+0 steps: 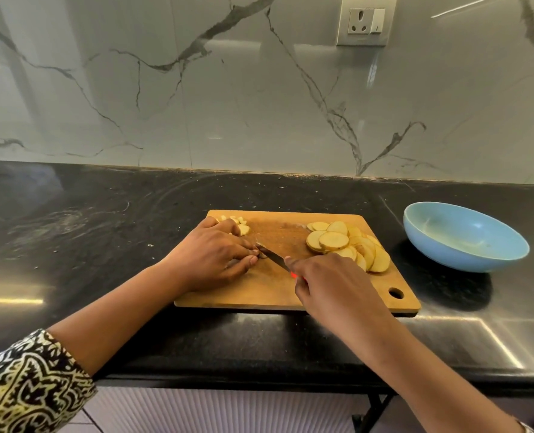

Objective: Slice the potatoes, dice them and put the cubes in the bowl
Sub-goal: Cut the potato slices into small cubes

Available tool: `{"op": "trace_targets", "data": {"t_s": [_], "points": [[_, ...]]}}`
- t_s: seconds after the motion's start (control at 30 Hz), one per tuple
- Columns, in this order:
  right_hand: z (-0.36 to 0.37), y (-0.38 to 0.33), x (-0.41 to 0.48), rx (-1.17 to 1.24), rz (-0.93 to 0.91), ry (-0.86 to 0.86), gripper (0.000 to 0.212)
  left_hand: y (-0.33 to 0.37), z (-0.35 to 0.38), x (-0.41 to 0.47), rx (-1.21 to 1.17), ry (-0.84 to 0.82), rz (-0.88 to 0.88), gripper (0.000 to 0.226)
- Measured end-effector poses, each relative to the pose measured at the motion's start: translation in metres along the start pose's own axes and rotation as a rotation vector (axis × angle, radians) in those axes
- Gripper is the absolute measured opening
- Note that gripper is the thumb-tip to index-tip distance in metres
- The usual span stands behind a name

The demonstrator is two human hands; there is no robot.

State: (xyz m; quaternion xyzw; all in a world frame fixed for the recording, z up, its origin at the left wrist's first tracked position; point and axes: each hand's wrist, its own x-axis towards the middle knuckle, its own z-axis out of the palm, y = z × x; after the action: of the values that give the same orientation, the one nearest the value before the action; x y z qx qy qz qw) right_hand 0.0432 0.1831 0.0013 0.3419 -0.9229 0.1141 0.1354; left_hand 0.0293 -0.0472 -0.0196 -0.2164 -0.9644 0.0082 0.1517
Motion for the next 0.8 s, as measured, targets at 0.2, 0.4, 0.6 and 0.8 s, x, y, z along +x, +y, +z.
{"op": "trace_targets", "data": {"t_s": [0.2, 0.4, 0.6, 0.8], "points": [[0.006, 0.003, -0.005, 0.025, -0.021, 0.123, 0.047, -0.001, 0.001, -0.001, 0.009, 0.047, 0.037, 0.051], [0.013, 0.011, -0.007, 0.218, 0.113, 0.250, 0.038, -0.002, 0.002, 0.000, -0.008, 0.029, 0.022, 0.054], [0.006, 0.019, 0.003, 0.673, 0.258, -0.079, 0.015, 0.000, 0.002, 0.000, -0.015, 0.022, 0.010, 0.052], [-0.001, 0.021, 0.007, 0.152, 0.097, -0.095, 0.040, 0.000, 0.001, 0.000, -0.021, 0.028, 0.018, 0.051]]}}
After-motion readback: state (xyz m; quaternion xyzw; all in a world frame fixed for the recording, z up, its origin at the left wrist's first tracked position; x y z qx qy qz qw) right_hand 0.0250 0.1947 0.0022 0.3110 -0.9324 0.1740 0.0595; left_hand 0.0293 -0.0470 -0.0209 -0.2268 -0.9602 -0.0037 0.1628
